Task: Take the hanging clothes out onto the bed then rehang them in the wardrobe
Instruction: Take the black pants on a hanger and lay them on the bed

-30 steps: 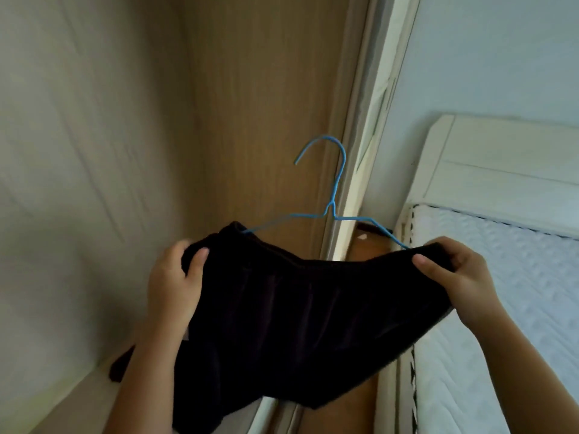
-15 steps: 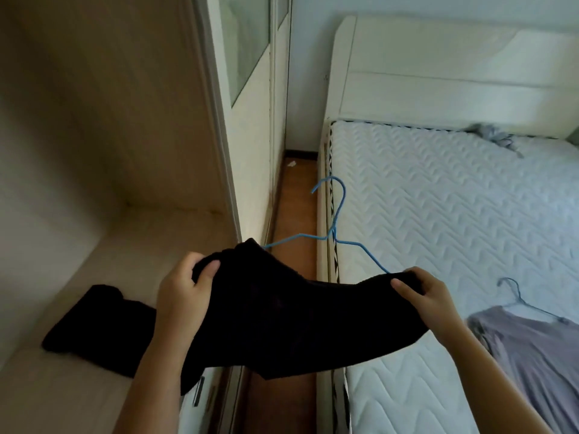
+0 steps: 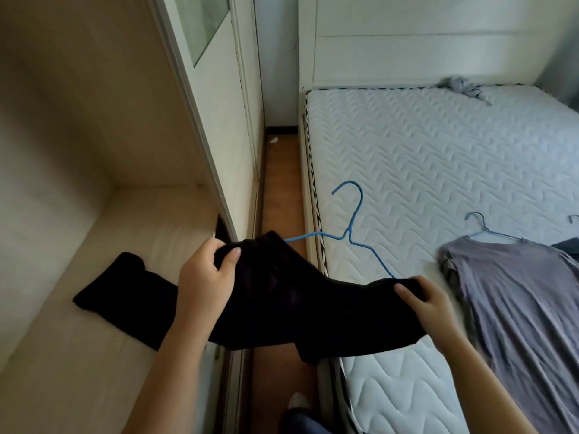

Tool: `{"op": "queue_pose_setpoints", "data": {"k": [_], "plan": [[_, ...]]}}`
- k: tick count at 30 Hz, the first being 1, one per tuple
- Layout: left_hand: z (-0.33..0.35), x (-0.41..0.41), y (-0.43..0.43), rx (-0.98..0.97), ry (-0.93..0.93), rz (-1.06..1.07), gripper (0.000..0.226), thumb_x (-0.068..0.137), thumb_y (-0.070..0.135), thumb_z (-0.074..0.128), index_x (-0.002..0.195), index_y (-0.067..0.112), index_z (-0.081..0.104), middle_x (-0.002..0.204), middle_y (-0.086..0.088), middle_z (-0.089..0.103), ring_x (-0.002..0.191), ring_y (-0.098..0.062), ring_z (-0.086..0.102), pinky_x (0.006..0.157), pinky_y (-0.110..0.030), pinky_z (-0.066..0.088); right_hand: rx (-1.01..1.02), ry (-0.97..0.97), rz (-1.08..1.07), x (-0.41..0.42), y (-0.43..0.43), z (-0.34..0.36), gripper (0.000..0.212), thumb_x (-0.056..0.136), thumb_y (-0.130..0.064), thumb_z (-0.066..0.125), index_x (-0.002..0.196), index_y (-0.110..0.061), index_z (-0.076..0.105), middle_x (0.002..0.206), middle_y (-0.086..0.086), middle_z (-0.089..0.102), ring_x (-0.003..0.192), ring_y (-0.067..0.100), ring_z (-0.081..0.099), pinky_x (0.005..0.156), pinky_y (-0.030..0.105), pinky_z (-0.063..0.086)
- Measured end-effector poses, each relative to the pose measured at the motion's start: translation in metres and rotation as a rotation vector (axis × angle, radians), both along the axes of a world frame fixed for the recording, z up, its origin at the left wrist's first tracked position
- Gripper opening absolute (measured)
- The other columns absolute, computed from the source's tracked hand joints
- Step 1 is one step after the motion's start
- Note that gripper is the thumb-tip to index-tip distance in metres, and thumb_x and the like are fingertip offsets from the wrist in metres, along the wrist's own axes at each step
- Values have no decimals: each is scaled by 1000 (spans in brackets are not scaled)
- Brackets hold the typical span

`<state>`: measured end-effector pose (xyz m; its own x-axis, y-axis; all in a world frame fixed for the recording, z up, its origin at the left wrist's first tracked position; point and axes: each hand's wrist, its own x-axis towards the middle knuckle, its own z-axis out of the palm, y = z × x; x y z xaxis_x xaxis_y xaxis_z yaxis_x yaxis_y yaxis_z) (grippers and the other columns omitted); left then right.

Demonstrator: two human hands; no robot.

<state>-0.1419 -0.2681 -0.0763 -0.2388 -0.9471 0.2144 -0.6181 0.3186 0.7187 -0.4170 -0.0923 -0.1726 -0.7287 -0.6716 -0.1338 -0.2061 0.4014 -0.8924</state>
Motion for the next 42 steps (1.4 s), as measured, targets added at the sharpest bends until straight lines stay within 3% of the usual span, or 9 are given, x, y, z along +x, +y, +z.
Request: {"op": "queue_pose_setpoints", "data": {"k": [8,13,17,21,26,29,33,38,42], "plan": [[10,36,91,-120,89,-134,15,87,20,57,90,5,58,76,-2,57,72,-17,51,59,-12,35,-68,68,-179,77,131,23,11,82,-17,66,73,-20,59,70,-1,63,66,12,55,61,18,43],[0,50,150,-53,113,-244,18,87,23,57,93,6,58,80,-5,61,77,-21,56,65,-29,42,-30,101,-281,118,226,23,11,81,-16,67,75,-21,60,67,-6,65,67,5,56,60,13,42],[-6,46,197,-2,107,-368,18,87,25,57,95,9,58,81,-3,60,76,-20,56,69,-33,45,-5,58,-370,141,300,26,10,83,-14,65,75,-19,61,66,-18,66,59,-1,57,53,9,42],[-12,48,240,42,107,-440,12,87,24,56,89,12,57,71,4,55,69,-17,52,60,-24,37,5,73,-443,158,352,28,15,82,-10,66,73,-19,59,61,-22,65,57,-5,57,51,6,41],[-14,50,294,55,57,-463,10,88,21,56,88,11,56,69,14,49,68,-12,47,56,-21,31,57,111,-464,180,412,29,17,80,-17,69,71,-26,58,64,-10,65,62,-11,57,55,6,41],[-17,39,341,112,47,-517,9,88,21,55,88,12,55,70,13,50,70,-13,48,58,-23,30,103,109,-499,192,470,30,18,82,-15,66,70,-25,58,70,-5,62,64,2,56,53,8,40],[-24,21,417,219,36,-601,12,88,23,55,90,11,57,73,8,54,70,-9,50,58,-18,33,156,105,-587,198,559,40,11,82,-17,66,83,-6,64,77,6,65,74,20,58,59,21,43],[-25,2,498,261,43,-692,15,88,24,56,86,10,58,74,5,57,78,-19,54,63,-26,36,151,140,-652,187,647,60,20,81,-18,68,82,1,62,79,19,65,75,29,58,62,33,42],[-20,-5,521,271,79,-671,14,87,21,57,87,8,62,80,-4,62,81,-22,56,71,-29,37,148,161,-621,163,672,72,18,79,-24,69,81,-8,62,78,11,65,75,25,59,69,40,46]]}}
